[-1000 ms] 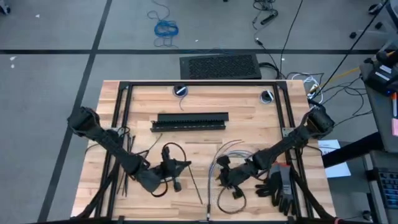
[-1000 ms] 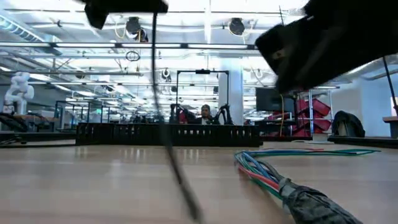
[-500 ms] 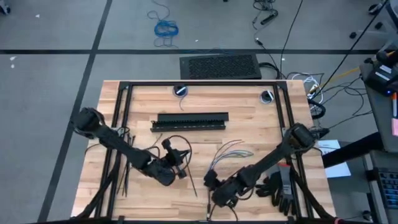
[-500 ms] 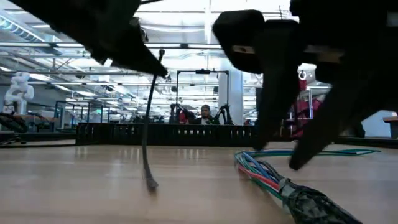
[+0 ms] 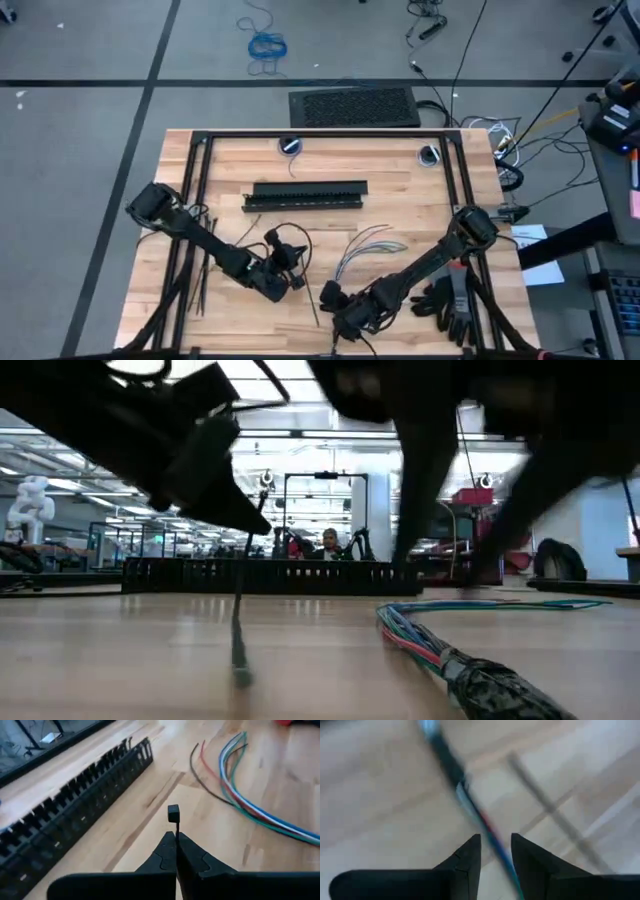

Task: Ziptie cables
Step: Wrap the cable wires with zip tie

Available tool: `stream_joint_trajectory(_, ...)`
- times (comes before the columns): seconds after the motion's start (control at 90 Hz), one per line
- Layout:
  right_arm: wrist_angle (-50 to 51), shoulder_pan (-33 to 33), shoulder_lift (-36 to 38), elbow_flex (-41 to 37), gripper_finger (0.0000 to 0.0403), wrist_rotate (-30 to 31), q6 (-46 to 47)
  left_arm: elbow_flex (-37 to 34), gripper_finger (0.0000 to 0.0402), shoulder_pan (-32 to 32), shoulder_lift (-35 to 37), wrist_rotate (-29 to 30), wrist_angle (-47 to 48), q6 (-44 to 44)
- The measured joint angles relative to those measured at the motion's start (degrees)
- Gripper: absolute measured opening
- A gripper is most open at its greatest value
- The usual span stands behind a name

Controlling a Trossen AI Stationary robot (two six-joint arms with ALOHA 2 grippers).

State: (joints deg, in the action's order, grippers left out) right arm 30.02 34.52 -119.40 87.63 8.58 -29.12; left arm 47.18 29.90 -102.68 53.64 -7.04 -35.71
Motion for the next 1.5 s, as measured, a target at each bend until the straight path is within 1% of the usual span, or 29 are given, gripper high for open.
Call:
stream_joint_trajectory(0.111,0.20,-0.72,-0.74,0.02,0.0099,-4.41,-1.60,0.00,0.0000,-0.85,-0.22,-0.79,-0.11,-0.14)
stream_joint_trajectory(0.322,-0.33,-2.27,-2.65,-0.04,0.0099,-4.77,-4.44,0.00,0.0000,-1.06,-0.22,-1.01,-0.14,-1.57)
stream_joint_trajectory(0.433,-2.00,-2.67,-3.03,0.01,0.0099,-8.44,-5.50,0.00,0.0000,-1.06,-0.22,-1.02,-0.19,-2.62)
stream_joint_trajectory(0.611,-3.42,-4.32,-5.19,0.14,0.0098,-9.55,-6.93,0.00,0.0000,-1.06,-0.22,-1.09,-0.21,-4.94)
stream_joint_trajectory(0.711,-3.78,-5.47,-6.64,0.31,0.0096,-12.41,-5.32,0.00,0.0000,-1.05,-0.22,-1.11,-0.19,-5.93)
stream_joint_trajectory(0.811,-3.75,-6.08,-7.51,0.33,0.0076,-14.03,-3.91,0.00,0.0000,-1.02,-0.22,-1.19,-0.09,-6.00)
stream_joint_trajectory(0.944,-3.74,-6.12,-7.28,0.23,0.0015,-15.33,1.37,0.00,0.0000,-1.02,-0.22,-1.27,0.05,-6.00)
stream_joint_trajectory(1.011,-3.63,-5.55,-6.60,0.20,0.0008,-15.86,4.58,0.00,0.0000,-1.02,-0.22,-1.57,0.03,-6.00)
stream_joint_trajectory(1.2,-0.86,-3.37,-4.67,0.00,0.0002,-12.32,10.51,0.00,0.0000,-0.89,-0.22,-1.59,0.01,-6.00)
stream_joint_trajectory(1.3,2.95,-2.65,-2.84,-0.33,0.0002,-11.96,12.86,0.00,0.0000,-0.86,-0.22,-1.98,-0.13,-6.05)
stream_joint_trajectory(1.5,0.39,-1.99,1.30,-0.15,0.0001,-2.58,14.76,-0.02,0.0000,-0.18,-0.22,-2.09,-1.64,-6.00)
